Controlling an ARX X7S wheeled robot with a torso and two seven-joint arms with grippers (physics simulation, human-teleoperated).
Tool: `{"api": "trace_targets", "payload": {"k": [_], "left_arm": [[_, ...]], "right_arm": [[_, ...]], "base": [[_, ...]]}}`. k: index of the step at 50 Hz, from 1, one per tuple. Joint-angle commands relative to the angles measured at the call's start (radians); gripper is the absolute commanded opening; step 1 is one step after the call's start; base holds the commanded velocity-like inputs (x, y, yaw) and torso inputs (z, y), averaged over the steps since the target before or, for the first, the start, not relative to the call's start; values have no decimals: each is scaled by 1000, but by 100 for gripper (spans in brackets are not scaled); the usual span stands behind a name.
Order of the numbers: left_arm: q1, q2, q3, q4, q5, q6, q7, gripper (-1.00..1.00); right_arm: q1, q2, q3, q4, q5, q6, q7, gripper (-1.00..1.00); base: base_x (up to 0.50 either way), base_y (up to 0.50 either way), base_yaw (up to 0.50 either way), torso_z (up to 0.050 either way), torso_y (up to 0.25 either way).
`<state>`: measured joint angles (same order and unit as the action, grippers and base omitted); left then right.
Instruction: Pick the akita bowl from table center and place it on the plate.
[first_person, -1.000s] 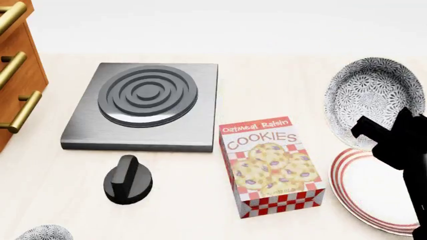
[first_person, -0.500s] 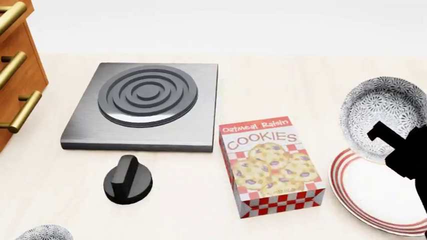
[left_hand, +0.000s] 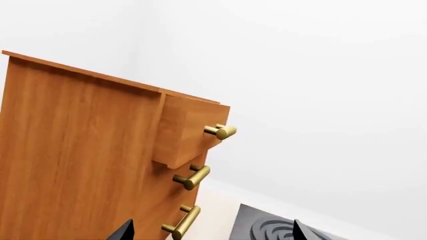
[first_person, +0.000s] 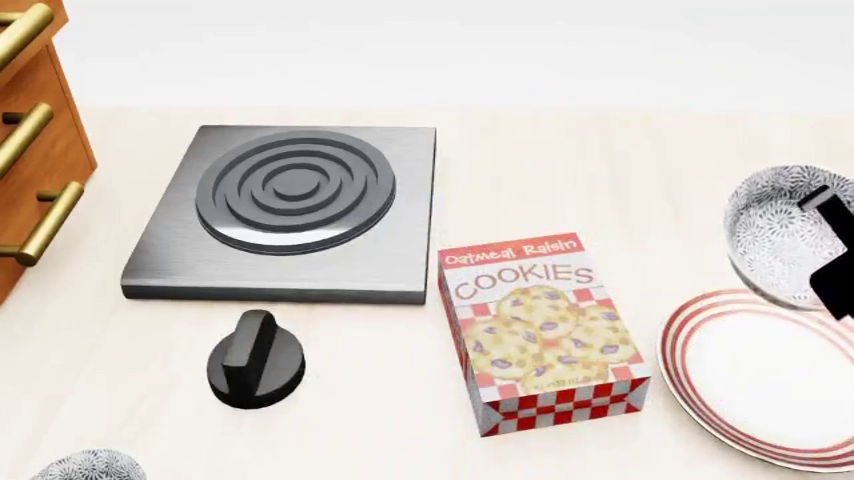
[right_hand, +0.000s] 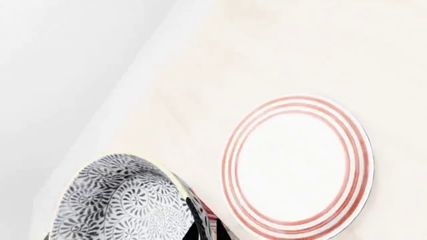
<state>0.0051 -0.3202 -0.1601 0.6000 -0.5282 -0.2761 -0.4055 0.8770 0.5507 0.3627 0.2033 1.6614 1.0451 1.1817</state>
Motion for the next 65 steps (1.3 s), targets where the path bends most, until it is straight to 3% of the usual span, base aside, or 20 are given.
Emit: {"api": "trace_targets", "payload": {"k": [1,9,14,35,51,65], "left_arm": [[13,-1,8,1,11,22,9,100],[31,-9,20,19,-1,35,32,100],[43,-17,51,23,70,72,45,100],[32,-19,32,24,31,64,27,100],[32,-22,41,19,47,72,20,100],[44,-29,40,28,38,76,20,100]], "right_arm": [[108,14,-56,175,-5,0,32,-100],[143,13,-89,218,-58,-23,-15,-100],[143,16,-94,221,-71,-33,-22,-100],[136,25,-87,227,-72,-49,-36,-100],[151,45,-83,271,-118,-105,-87,-100],[151,46,-80,258,-113,-112,-99,-100]], "base": [[0,0,0,0,0],[0,0,0,2,-151],[0,0,0,0,-150],[0,0,0,6,-178],[0,0,0,0,0],[0,0,0,5,-141]]}}
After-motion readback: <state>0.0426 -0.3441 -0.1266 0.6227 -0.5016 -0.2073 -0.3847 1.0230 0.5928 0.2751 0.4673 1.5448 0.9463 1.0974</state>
